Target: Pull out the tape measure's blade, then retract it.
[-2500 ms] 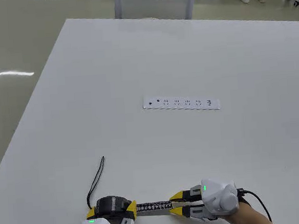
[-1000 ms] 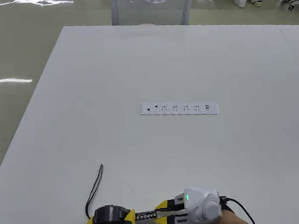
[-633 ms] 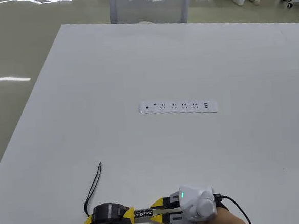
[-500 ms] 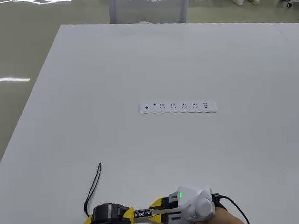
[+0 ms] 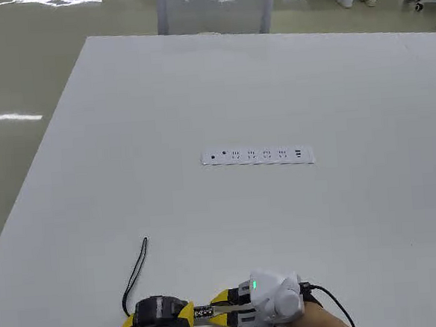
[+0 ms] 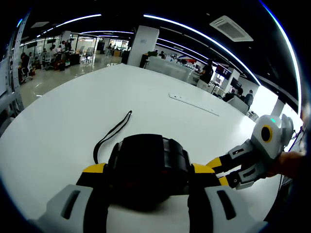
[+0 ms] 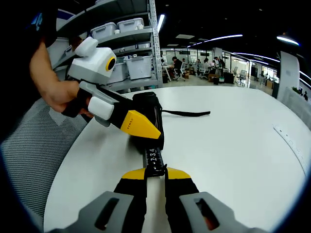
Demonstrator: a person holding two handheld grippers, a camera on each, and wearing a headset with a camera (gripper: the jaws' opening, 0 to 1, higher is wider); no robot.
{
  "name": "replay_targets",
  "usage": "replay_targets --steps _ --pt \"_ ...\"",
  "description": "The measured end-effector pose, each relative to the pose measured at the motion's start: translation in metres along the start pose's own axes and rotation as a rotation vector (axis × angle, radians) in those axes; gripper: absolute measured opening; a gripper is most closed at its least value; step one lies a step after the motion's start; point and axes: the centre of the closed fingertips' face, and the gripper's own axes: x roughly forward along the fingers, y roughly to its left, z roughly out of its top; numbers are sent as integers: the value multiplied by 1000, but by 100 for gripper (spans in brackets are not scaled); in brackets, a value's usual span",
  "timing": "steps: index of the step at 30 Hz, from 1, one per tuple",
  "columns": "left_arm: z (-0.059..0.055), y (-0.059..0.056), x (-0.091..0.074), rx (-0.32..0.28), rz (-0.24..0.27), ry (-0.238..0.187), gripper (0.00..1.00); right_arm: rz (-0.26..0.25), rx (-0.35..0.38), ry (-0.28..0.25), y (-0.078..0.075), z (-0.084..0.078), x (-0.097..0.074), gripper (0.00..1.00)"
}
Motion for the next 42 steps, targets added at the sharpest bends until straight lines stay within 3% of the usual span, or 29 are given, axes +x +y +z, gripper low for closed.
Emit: replay_targets --steps 34,42 --pt "2 -1 -1 -18 -13 3 61 15 -24 -2 3 15 30 12" --pt "1 -2 0 -10 -13 2 62 13 -26 4 2 13 30 12"
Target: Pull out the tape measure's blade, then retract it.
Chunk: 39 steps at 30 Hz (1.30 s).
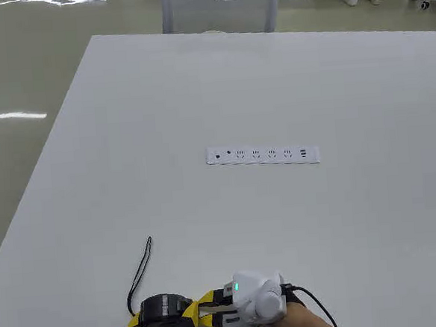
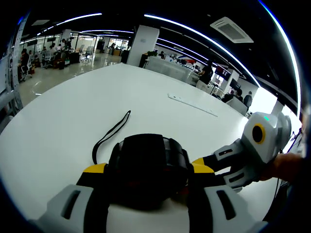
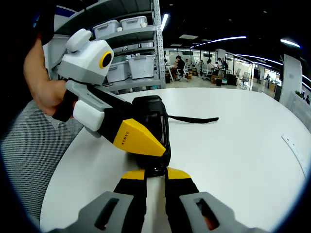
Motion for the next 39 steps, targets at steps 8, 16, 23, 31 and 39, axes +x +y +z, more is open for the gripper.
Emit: replay_targets --steps 8,16,23,31,39 --pt "-2 -2 0 34 -4 1 64 -9 -10 13 1 -3 2 12" --pt "-3 -2 2 63 -10 18 65 -18 -15 19 0 -3 2 13" --pt "-4 -2 2 71 -12 25 65 -23 -19 21 1 -3 2 13" --pt "-1 -3 1 87 -17 27 66 -35 -40 29 -1 -2 2 15" --pt "4 -6 1 122 -31 19 68 -45 -56 38 -1 -2 2 17"
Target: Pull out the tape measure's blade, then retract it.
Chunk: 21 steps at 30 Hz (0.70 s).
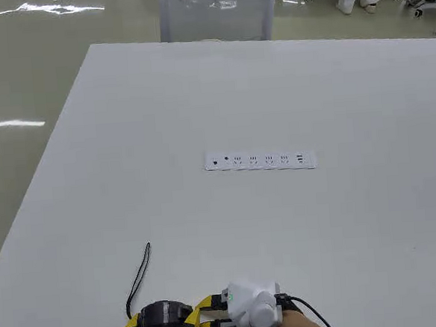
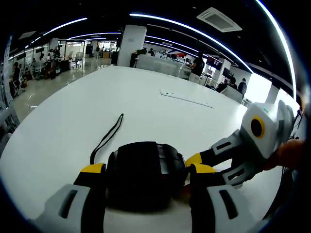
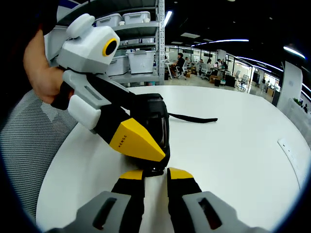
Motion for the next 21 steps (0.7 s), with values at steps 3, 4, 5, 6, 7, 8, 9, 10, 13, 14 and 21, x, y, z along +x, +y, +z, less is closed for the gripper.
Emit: replay_targets --steps 3,4,5,6,7,8,9,10,13,14,21 --pt "1 -1 0 12 -7 2 68 -2 -4 3 0 0 0 17" --pt "2 -1 -1 19 -8 -1 68 -2 -5 4 0 1 0 17" --pt "2 -1 0 23 -10 -2 68 -2 -4 4 0 1 -1 17" --pt "2 -1 0 25 -11 -3 68 -3 -3 4 0 1 0 17" --pt "4 -1 -1 29 -12 -5 68 -3 1 4 -1 0 0 17" --pt "5 -2 -2 37 -14 -6 68 -2 0 4 0 0 -1 17" --pt "5 -2 -2 41 -15 -7 68 -2 -1 4 0 0 -1 17" --pt "5 -2 -1 42 -16 -8 68 -4 1 4 -1 1 -1 18" --pt "6 -2 -2 39 -20 -8 68 3 7 5 0 -1 -1 20" --pt "6 -2 -2 41 -20 -10 68 7 3 7 1 -1 -2 20" --pt "7 -4 -3 52 -24 -12 68 -2 10 20 -1 -7 -11 24"
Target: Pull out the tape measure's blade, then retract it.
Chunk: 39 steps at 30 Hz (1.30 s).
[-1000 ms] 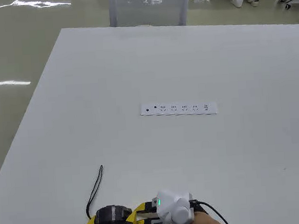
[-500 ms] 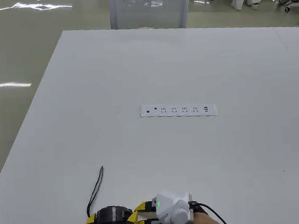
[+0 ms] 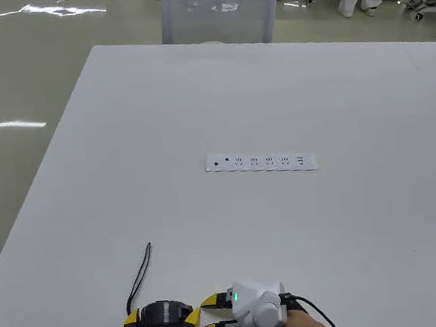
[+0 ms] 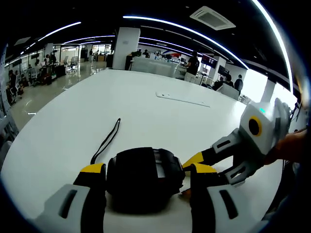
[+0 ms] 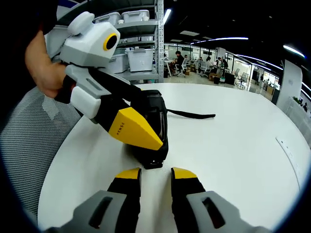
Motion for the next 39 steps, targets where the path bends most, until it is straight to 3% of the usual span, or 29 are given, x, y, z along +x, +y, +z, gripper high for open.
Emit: replay_targets --steps 4,13,19,33,39 --pt "-2 -1 1 20 -8 4 70 -11 5 6 -2 -1 -1 26" --pt "5 -5 -6 133 -39 -12 71 -22 18 2 3 2 -6 31" --pt "7 -3 -10 162 -61 -15 72 -42 38 -5 3 5 -12 36" --pt "4 1 -25 285 -147 21 74 -85 86 -20 8 8 -26 44" --pt "5 3 -29 304 -183 32 74 -105 105 -27 10 11 -33 46"
